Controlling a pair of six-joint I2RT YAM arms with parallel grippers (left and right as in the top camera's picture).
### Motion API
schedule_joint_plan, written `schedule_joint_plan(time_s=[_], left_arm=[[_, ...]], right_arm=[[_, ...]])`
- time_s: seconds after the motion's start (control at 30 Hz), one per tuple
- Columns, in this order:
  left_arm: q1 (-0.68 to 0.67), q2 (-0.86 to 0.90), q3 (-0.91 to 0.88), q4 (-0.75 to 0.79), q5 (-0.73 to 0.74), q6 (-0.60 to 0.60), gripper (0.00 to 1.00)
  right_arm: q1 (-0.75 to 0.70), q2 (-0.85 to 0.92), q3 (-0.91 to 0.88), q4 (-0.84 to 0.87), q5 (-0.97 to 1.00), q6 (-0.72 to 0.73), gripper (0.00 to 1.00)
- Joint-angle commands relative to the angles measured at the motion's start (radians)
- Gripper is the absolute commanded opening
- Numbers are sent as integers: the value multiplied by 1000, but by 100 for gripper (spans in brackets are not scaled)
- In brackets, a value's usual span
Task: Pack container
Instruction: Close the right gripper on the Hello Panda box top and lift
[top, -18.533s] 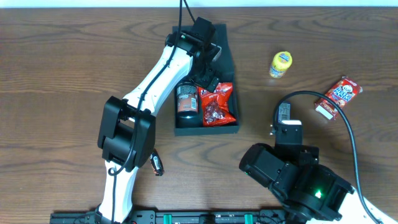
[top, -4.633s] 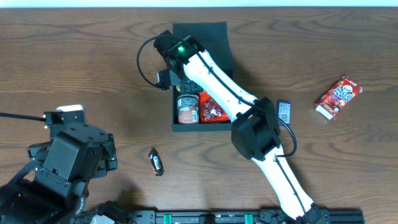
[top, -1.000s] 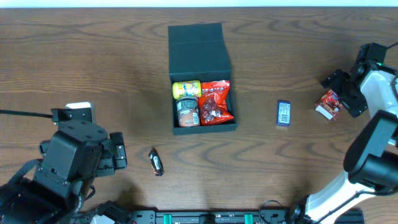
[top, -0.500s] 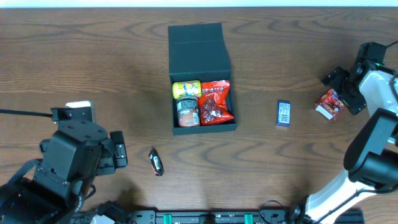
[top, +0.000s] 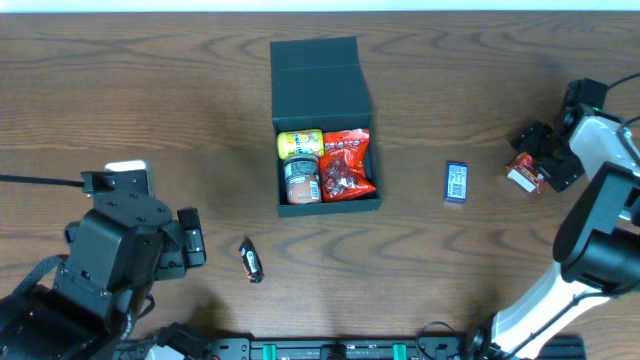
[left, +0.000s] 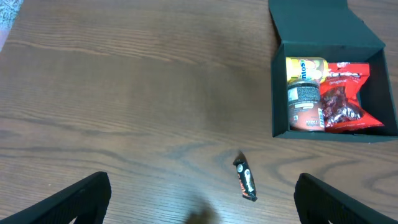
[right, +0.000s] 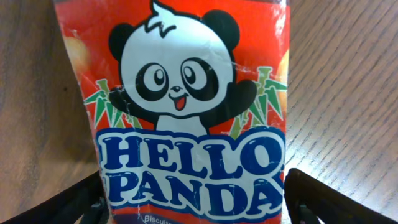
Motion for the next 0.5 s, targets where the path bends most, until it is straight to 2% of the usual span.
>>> schedule_joint_plan(time_s=[0.0,0.17,0.47], left_arm=[[2,2,-3,1,3,11,95],[2,2,-3,1,3,11,95],[2,2,-3,1,3,11,95]], right_arm=[[-6,0,-1,-3,18,9,82],[-6,0,-1,-8,18,9,70],[-6,0,-1,-15,17,9,57]])
